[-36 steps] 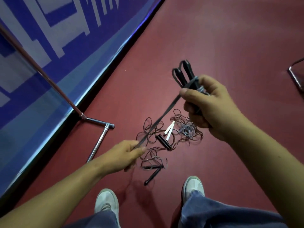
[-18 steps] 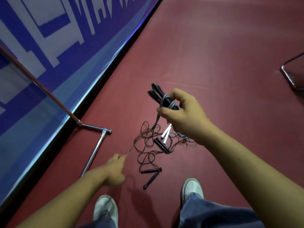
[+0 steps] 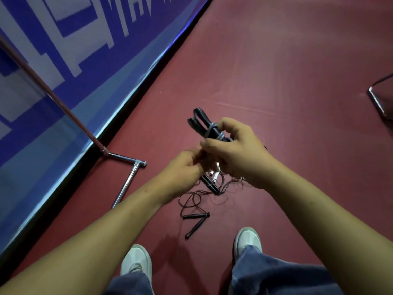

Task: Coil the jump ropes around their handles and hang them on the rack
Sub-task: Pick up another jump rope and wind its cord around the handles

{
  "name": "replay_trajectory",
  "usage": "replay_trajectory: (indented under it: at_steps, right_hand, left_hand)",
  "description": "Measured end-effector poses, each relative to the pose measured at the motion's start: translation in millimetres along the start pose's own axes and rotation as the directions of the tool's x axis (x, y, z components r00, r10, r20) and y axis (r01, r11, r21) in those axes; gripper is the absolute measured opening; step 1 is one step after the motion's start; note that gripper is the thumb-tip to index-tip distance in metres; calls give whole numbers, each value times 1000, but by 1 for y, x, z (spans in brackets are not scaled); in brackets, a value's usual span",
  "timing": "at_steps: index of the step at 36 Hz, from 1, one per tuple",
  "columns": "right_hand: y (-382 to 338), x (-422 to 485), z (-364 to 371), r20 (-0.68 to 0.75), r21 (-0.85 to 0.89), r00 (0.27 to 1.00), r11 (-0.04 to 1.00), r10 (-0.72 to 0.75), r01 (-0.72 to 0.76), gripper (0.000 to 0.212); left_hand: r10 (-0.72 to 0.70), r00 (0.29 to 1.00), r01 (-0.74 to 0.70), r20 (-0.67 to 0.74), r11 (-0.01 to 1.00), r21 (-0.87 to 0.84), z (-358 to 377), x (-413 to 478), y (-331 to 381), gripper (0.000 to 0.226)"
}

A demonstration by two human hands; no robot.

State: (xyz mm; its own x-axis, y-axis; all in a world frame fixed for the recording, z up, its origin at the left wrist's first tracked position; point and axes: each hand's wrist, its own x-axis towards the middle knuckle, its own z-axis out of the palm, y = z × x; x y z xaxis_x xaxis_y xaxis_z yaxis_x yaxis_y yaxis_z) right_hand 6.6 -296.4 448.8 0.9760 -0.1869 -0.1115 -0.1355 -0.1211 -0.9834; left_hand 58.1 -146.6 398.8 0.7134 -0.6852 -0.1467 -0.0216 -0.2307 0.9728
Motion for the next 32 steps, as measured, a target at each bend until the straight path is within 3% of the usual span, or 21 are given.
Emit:
replay_trajectory:
  at_steps: [3, 6, 9, 12, 15, 18, 20, 22, 26, 29, 32]
  right_hand:
    - [-2, 3, -11, -62, 18, 998, 1000, 17, -16, 24]
    - [7, 10, -22, -150, -190, 989, 982, -17, -12, 24]
    - [19, 12, -20, -170, -426, 984, 904, -53, -25, 23]
    - [25, 12, -15, -127, -597, 992, 797, 20, -92, 24]
    - [32, 10, -8, -38, -769, 996, 634, 81, -81, 24]
    - [44, 6, 6, 59, -866, 995, 501, 75, 13, 24]
    - [48, 3, 13, 161, -883, 984, 455, 74, 110, 29]
    - [42, -2, 17, 290, -863, 950, 461, 115, 207, 37]
    - [22, -17, 18, 455, -768, 871, 576, 184, 279, 41]
    - [8, -28, 19, 481, -676, 863, 692, 156, 252, 37]
    - [2, -35, 21, 451, -584, 887, 784, 101, 208, 32]
  left_hand:
    - [-43, 999, 43, 0, 997, -58, -3, -1, -3, 29]
    - [-106, 994, 106, 22, 994, -15, -5, -3, 0, 36]
    - [-148, 989, 137, 15, 947, 290, -4, -6, 10, 36]
    - [-69, 998, 48, 13, 802, 595, -3, -13, 19, 31]
    - [15, 998, -60, 62, 562, 825, -4, -22, 27, 25]
    - [100, 987, -150, 124, 321, 935, -6, -28, 38, 17]
    - [137, 977, -194, 162, 271, 943, -13, -30, 48, 14]
    - [138, 971, -231, 194, 343, 911, -28, -30, 52, 11]
    - [135, 985, -173, 111, 664, 727, -54, -29, 51, 35]
    - [104, 993, -119, 59, 868, 481, -63, -29, 47, 34]
    - [46, 988, -70, 144, 983, 170, -65, -30, 38, 17]
